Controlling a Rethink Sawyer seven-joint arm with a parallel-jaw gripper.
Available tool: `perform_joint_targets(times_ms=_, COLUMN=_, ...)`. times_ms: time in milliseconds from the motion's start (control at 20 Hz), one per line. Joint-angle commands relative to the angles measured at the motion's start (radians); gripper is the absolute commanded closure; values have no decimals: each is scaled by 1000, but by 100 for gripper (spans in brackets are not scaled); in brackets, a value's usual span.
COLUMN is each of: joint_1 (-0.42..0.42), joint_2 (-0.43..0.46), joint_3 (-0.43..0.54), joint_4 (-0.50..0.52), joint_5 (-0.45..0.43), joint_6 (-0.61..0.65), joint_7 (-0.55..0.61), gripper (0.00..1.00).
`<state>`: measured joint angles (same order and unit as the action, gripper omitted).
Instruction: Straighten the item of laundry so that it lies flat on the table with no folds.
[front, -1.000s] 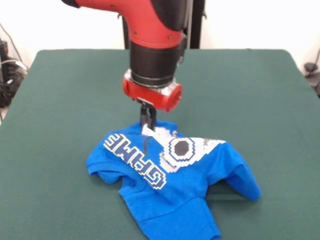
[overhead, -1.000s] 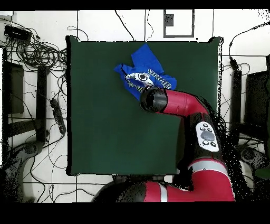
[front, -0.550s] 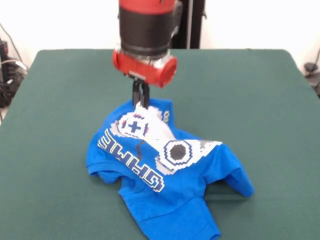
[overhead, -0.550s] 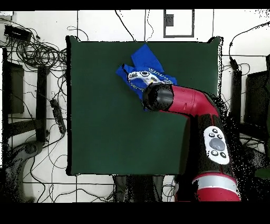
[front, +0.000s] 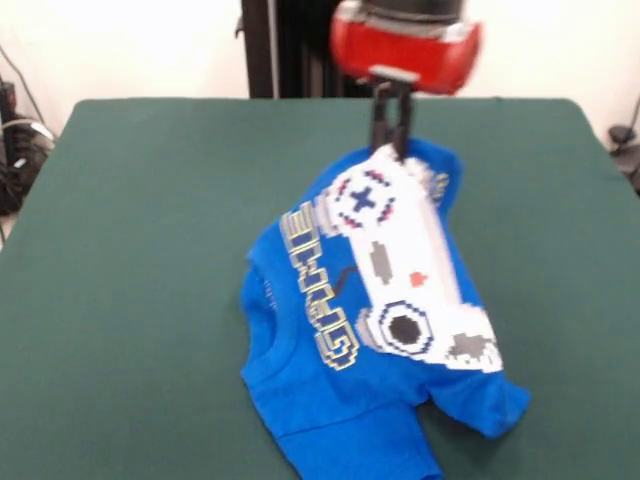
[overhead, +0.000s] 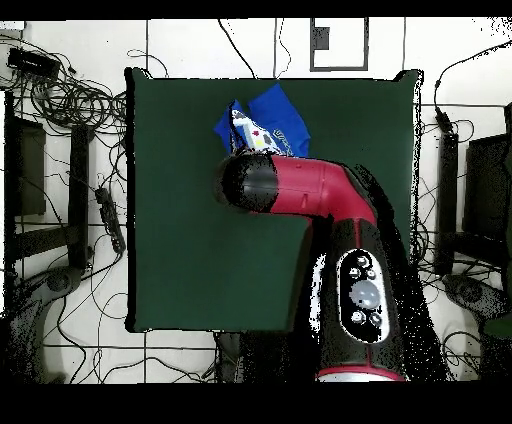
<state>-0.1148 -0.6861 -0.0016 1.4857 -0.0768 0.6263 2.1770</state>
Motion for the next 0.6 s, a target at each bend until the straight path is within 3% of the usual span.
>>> perform_joint_targets(times_ms=50, joint_1=85, joint_2=17, joint_3=41, joint_4=112, joint_5=74, joint_6=114, joint_7=192, gripper=100)
perform_joint_targets(times_ms=400, joint_1=80, joint_2=61, joint_3=38, joint_4=69, joint_5=95, joint_6=112, joint_7=149, gripper=100)
perform_joint_targets(times_ms=600, joint_1=98, joint_2=57, joint_3=12, joint_4=84, joint_5=104, joint_6=77, joint_7=185, gripper=100)
